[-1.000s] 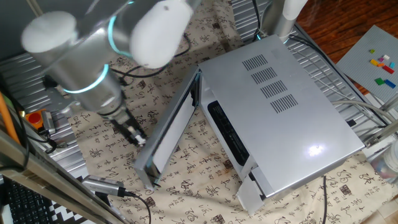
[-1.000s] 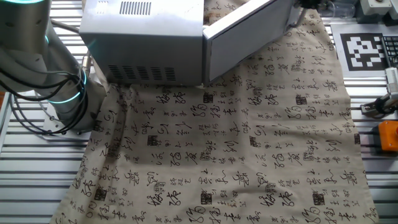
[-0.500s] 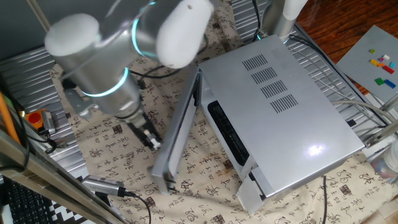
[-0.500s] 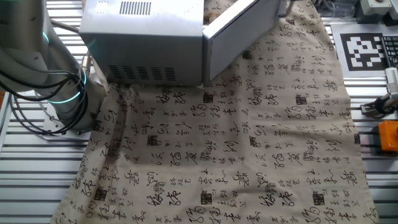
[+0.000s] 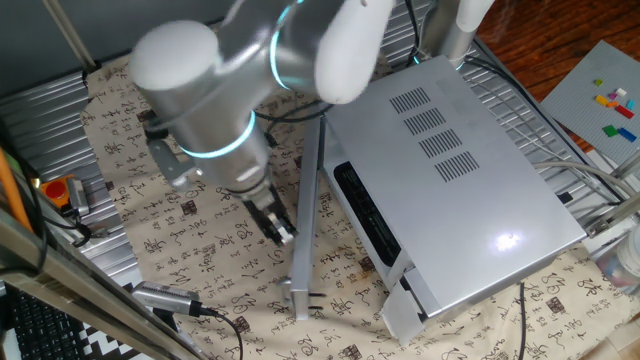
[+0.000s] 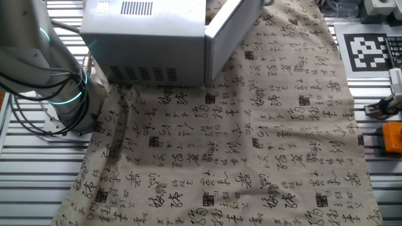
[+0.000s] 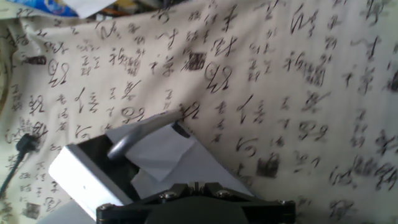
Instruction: Close the microwave door
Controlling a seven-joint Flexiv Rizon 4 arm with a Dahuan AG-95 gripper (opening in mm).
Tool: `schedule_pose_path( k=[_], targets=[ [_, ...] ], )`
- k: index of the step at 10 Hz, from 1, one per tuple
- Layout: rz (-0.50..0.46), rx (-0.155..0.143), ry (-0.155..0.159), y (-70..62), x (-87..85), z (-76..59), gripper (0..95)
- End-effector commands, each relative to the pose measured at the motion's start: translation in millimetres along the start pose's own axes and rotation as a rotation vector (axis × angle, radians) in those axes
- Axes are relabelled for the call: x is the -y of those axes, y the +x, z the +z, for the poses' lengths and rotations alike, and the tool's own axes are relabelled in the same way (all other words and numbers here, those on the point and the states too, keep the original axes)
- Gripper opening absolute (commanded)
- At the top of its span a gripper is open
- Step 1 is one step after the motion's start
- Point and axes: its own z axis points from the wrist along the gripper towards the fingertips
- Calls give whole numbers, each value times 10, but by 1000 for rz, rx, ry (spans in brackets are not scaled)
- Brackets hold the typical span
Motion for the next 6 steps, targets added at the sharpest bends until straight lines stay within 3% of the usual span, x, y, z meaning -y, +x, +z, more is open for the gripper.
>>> schedule_pose_path(
  k=[1,3,6],
  targets=[
    [7,11,0,83,-49,34,0],
    [21,17,3,146,-128,69,0],
    [9,20,3,72,-99,35,0]
  ],
)
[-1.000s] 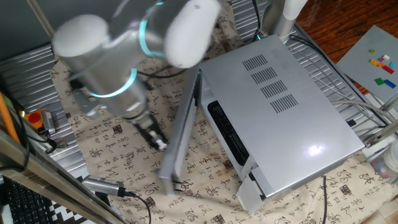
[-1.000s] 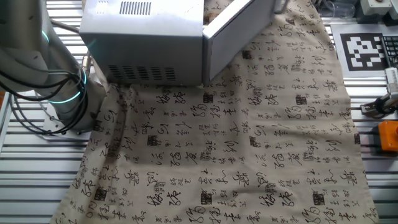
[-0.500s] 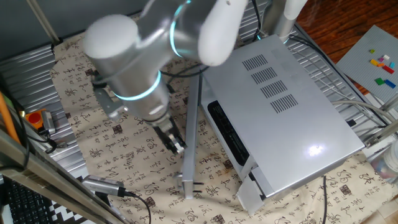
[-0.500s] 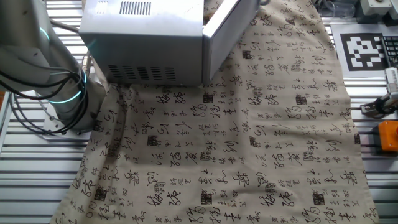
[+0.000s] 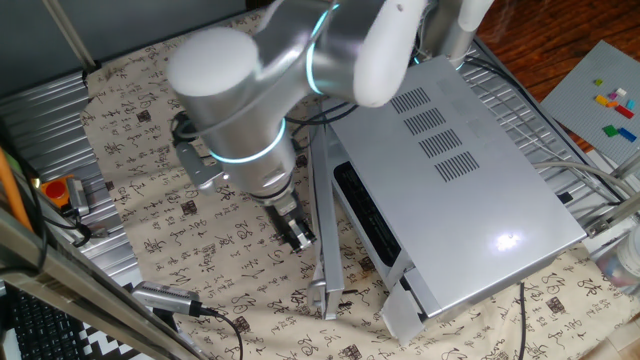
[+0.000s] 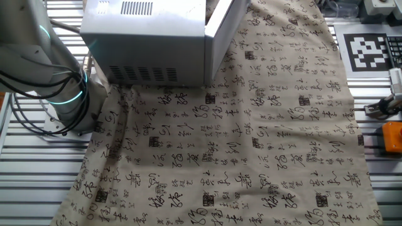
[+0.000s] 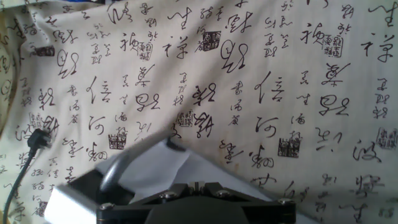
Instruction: Close the microwave door
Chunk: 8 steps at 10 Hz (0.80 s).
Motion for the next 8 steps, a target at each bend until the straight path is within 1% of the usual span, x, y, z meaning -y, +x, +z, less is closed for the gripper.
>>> schedule_pose_path(
  k=[1,2,4,6,8],
  targets=[
    [-1,-7,-3,-23,-6,-31,0],
    [0,-9,-3,-18,-11,-38,0],
    [-3,-4,-2,-29,0,-34,0],
    [-26,-7,0,-152,148,-66,0],
    [-45,-9,0,-152,148,-66,0]
  ],
)
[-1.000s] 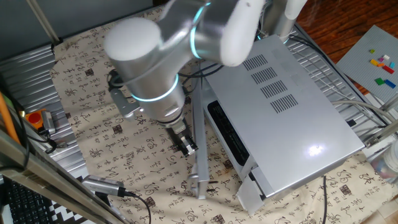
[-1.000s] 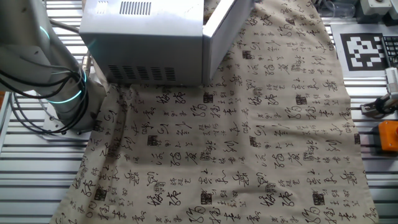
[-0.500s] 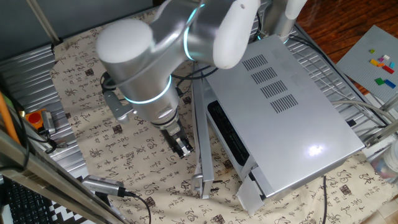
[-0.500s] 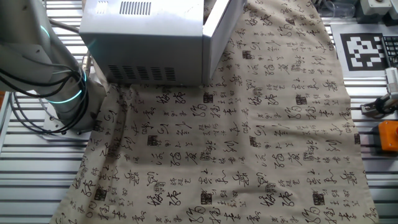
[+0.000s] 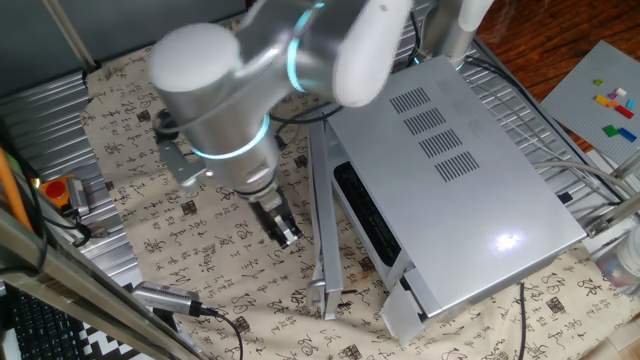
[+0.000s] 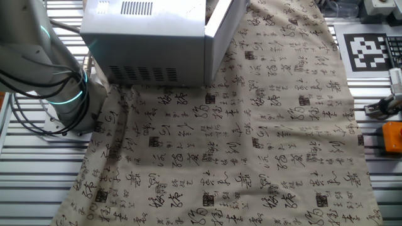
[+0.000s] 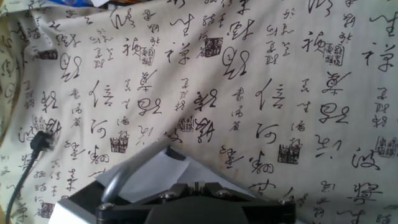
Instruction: Close the microwave door
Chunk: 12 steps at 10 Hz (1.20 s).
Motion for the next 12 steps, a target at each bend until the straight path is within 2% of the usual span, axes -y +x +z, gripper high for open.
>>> schedule_pose_path(
  k=[1,5,7,8,11,12],
  targets=[
    [-21,4,-2,1,2,9,0],
    [-40,4,-3,1,2,9,0],
    [-35,7,-18,1,2,9,0],
    [-15,8,-40,1,2,9,0],
    [-11,-8,-48,1,2,9,0],
    [-14,-17,-48,21,-53,-60,0]
  ],
)
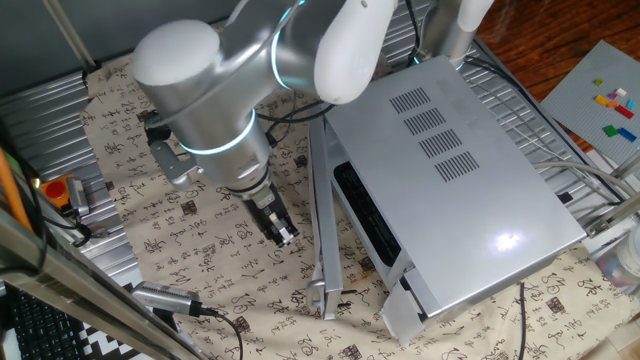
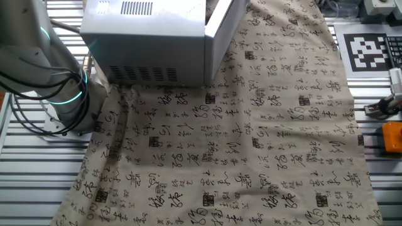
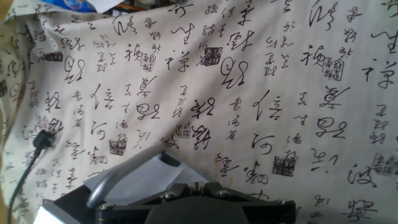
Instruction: Close the microwave door
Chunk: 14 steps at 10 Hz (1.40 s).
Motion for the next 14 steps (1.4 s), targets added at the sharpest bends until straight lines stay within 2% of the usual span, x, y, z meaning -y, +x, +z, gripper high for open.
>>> schedule_pose_path(
  k=[1,4,9,14],
  targets=[
    [-1,-8,4,16,-70,-60,0],
    [9,-16,4,123,-210,-93,0],
    [36,-12,7,327,-447,-76,0],
    [66,-5,9,548,-676,49,0]
  ],
)
